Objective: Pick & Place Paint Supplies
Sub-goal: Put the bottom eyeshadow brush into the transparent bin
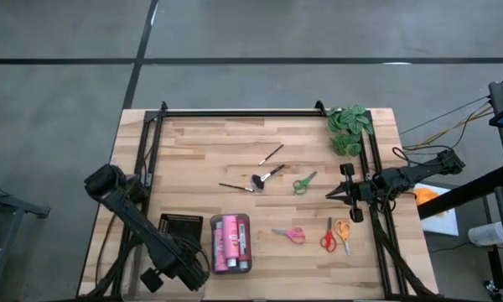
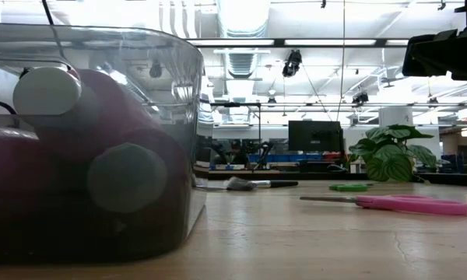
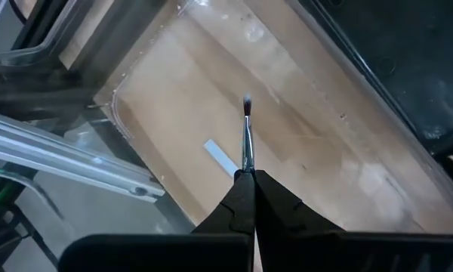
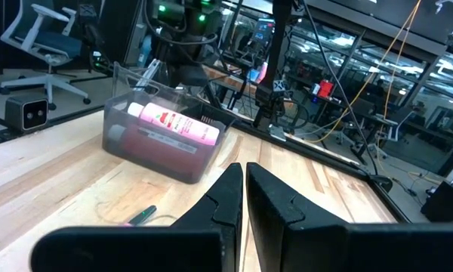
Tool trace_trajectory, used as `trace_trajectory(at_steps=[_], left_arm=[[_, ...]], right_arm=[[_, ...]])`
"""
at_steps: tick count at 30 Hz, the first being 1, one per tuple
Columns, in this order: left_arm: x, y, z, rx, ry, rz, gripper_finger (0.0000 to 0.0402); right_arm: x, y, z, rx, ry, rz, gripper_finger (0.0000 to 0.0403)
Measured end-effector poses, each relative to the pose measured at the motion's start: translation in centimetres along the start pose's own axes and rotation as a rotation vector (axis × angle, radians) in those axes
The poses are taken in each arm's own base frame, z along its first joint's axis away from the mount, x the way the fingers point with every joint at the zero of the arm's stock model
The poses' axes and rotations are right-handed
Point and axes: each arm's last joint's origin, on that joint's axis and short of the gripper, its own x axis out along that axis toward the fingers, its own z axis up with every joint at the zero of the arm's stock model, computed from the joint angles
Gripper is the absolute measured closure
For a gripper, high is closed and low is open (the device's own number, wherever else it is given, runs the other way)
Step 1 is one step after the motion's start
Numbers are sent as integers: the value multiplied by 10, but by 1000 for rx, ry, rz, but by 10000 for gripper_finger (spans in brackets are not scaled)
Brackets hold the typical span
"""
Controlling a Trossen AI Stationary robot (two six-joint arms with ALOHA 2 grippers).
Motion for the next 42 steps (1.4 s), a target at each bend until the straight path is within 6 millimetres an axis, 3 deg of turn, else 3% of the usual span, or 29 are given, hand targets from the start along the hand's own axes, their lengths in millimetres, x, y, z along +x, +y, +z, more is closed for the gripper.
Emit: trace_trajectory(at_steps=[11, 17, 33, 42], left_arm=[[5, -2, -3, -1, -3, -8, 401], [17, -7, -1, 2, 13, -37, 400], [21, -9, -2, 12, 29, -60, 311], [9, -5, -6, 26, 76, -52, 306]], right_arm=[[0, 0, 0, 0, 0, 1, 388], [0, 0, 0, 0, 1, 1, 388], [0, 0, 0, 0, 0, 0, 388], [0, 0, 0, 0, 0, 0, 388]])
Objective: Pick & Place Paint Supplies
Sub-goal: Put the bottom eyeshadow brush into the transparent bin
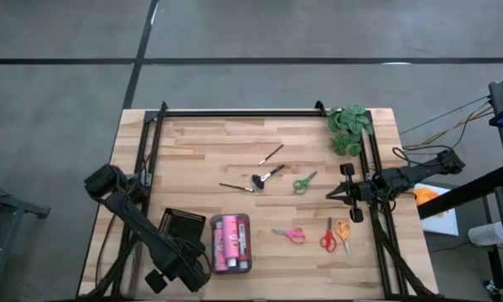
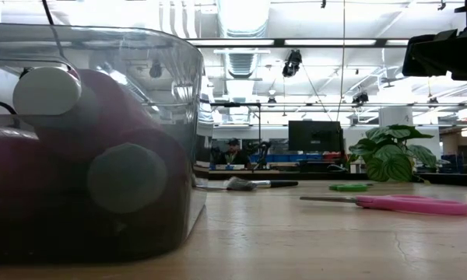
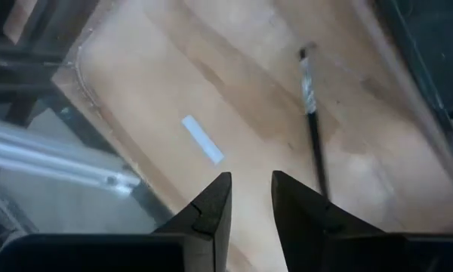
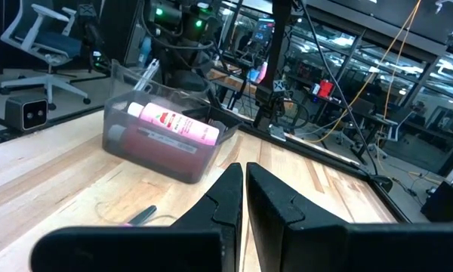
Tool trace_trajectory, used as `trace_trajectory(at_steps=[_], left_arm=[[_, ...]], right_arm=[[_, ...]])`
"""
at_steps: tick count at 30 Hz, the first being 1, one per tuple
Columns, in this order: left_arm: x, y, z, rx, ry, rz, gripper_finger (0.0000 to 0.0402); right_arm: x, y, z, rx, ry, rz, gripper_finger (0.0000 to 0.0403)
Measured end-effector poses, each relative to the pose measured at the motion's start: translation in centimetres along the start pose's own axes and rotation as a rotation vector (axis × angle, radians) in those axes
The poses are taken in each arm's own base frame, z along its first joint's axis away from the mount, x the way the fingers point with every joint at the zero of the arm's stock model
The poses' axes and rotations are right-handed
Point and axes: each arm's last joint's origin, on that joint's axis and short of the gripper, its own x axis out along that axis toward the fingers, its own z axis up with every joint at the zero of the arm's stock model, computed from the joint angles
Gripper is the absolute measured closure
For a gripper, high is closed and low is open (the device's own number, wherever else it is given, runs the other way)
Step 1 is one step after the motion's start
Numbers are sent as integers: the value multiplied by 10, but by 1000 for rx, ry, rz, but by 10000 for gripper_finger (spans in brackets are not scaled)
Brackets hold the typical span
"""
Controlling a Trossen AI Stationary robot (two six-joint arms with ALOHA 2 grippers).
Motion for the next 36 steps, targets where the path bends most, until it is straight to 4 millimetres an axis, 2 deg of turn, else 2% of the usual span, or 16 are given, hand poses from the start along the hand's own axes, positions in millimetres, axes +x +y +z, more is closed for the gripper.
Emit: trace_trajectory(at_steps=[4, 9, 14, 19, 21, 27, 33, 36], left_arm=[[-15, 4, 3, 5, 20, -2, 306], [-38, 10, 17, 1, 16, -22, 306], [-66, 8, 39, -10, 40, -200, 306], [-89, -10, 61, 2, 17, -362, 306], [-96, -23, 67, 132, -33, -444, 306], [-116, -82, 74, 729, -337, -703, 306], [-138, -140, 77, 1284, -504, -783, 306], [-146, -162, 84, 1430, -513, -798, 306]], right_arm=[[0, 0, 0, 0, 0, 0, 388], [0, 0, 0, 0, 0, 0, 388], [0, 0, 0, 0, 0, 0, 388], [0, 0, 0, 0, 0, 0, 388], [0, 0, 0, 0, 0, 0, 388], [0, 0, 0, 0, 0, 0, 388], [0, 0, 0, 0, 0, 0, 388], [0, 0, 0, 0, 0, 0, 388]])
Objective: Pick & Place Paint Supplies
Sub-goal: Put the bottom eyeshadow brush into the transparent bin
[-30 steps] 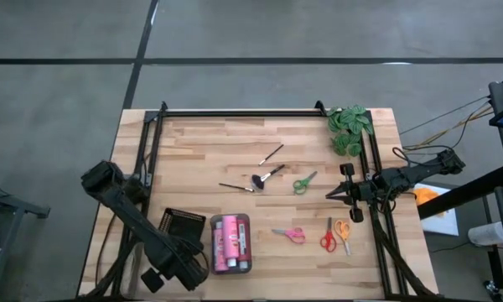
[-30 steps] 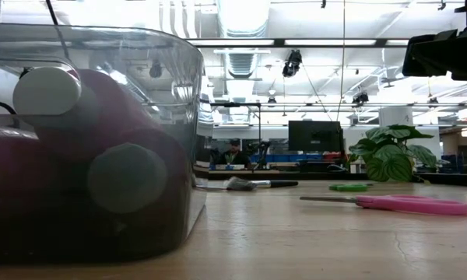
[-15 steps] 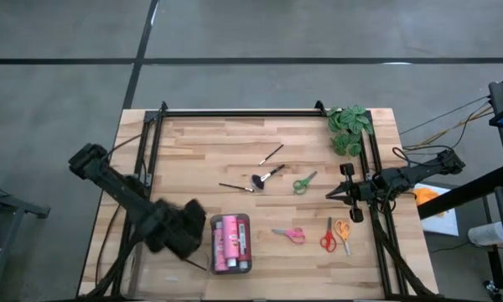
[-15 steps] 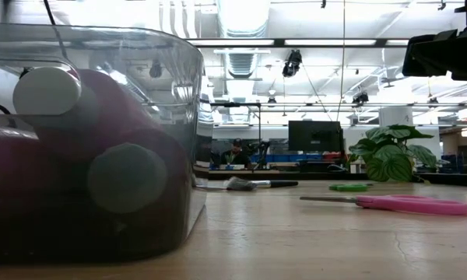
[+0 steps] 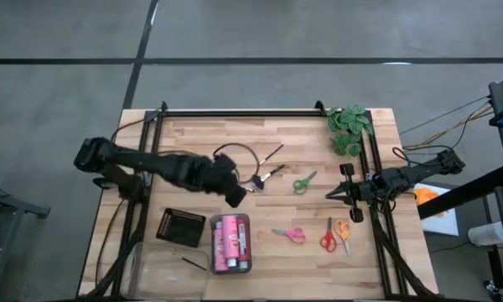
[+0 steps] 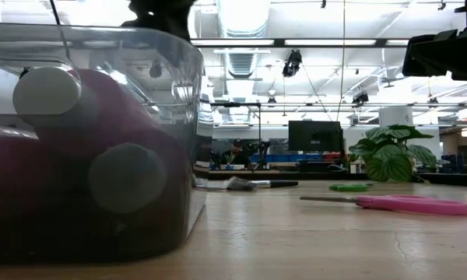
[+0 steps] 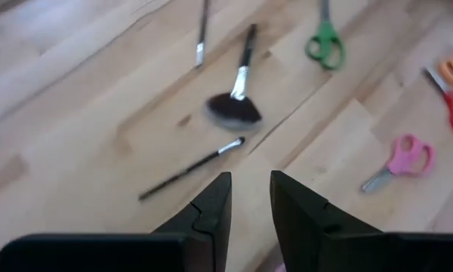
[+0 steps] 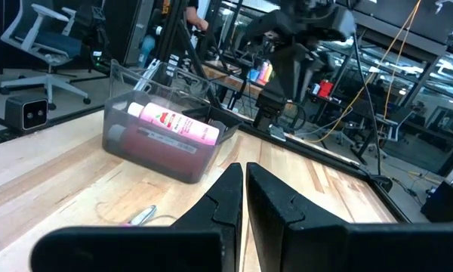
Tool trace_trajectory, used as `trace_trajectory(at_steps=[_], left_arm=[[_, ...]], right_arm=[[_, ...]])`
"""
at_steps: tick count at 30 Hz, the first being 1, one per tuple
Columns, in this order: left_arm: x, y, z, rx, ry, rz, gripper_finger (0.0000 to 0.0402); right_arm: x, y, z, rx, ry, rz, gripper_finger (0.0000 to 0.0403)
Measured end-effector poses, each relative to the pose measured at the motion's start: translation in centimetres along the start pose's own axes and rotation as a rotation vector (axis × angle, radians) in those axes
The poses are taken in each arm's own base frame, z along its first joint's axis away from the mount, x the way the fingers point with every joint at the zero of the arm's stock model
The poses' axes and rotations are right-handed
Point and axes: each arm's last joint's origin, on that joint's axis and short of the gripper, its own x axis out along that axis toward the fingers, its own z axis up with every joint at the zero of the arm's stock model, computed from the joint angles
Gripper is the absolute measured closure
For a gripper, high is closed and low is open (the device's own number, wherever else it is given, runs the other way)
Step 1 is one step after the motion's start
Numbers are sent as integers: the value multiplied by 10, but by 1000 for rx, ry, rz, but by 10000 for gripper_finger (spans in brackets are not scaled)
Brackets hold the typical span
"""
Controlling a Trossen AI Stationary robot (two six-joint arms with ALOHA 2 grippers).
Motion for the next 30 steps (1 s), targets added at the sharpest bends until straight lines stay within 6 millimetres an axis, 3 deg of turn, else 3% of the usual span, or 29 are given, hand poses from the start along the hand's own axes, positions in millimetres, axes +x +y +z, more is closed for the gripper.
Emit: trace_trajectory(at_steps=[4, 9, 15, 21, 30], left_arm=[[8, 11, 14, 88, 55, -37, 306], [17, 21, 17, 302, 134, -82, 306], [41, 38, 8, 506, 174, -59, 306], [68, 42, -7, 711, 138, -182, 306], [99, 53, -33, 835, 105, -333, 306]], right_arm=[[0, 0, 0, 0, 0, 0, 388], [0, 0, 0, 0, 0, 0, 388], [0, 0, 0, 0, 0, 0, 388], [0, 0, 0, 0, 0, 0, 388], [0, 0, 0, 0, 1, 0, 388]])
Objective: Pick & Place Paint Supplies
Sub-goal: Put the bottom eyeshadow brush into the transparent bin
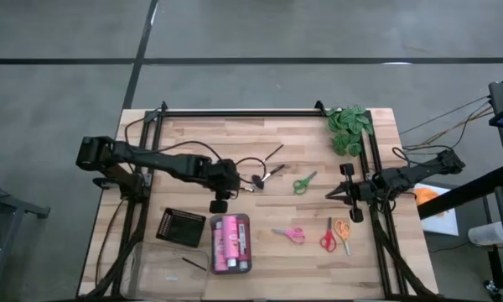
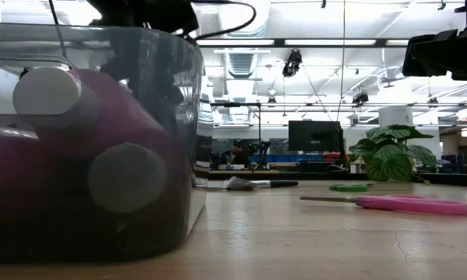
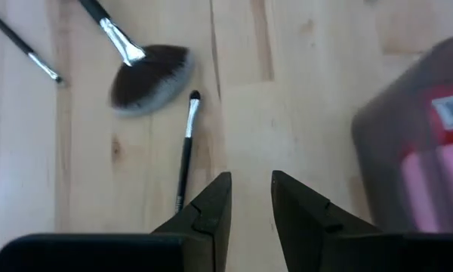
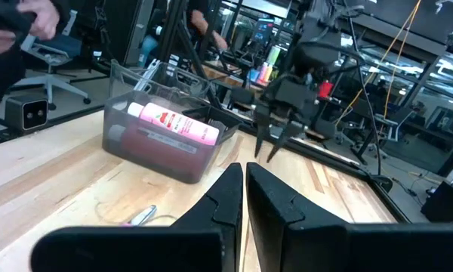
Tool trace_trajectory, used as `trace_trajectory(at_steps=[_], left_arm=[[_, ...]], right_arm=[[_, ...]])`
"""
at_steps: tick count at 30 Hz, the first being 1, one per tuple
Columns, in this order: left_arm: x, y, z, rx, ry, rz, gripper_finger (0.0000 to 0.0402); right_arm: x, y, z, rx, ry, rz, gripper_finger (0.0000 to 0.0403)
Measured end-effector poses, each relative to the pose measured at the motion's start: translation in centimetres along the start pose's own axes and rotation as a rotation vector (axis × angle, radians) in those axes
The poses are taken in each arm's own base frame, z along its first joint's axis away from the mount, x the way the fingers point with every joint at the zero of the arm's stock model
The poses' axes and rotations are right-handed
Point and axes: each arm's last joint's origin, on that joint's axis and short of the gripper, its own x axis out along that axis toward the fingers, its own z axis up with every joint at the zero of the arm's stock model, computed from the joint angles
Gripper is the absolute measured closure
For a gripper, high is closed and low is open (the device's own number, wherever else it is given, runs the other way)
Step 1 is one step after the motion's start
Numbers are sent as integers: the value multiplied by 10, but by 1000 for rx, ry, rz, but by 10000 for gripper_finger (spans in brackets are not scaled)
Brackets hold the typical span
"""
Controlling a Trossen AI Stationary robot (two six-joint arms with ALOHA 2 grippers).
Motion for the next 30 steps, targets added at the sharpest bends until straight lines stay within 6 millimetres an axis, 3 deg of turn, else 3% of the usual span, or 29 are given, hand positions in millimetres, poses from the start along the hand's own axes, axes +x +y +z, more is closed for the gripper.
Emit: trace_trajectory(at_steps=[17, 24, 30], left_arm=[[20, 38, -28, -24, -10, 74, 306], [48, 39, -35, -36, 68, 35, 306], [57, 39, -36, -33, 71, 14, 306]], right_arm=[[0, 0, 0, 0, 0, 0, 388], [0, 0, 0, 0, -1, 0, 388], [0, 0, 0, 0, -1, 0, 388]])
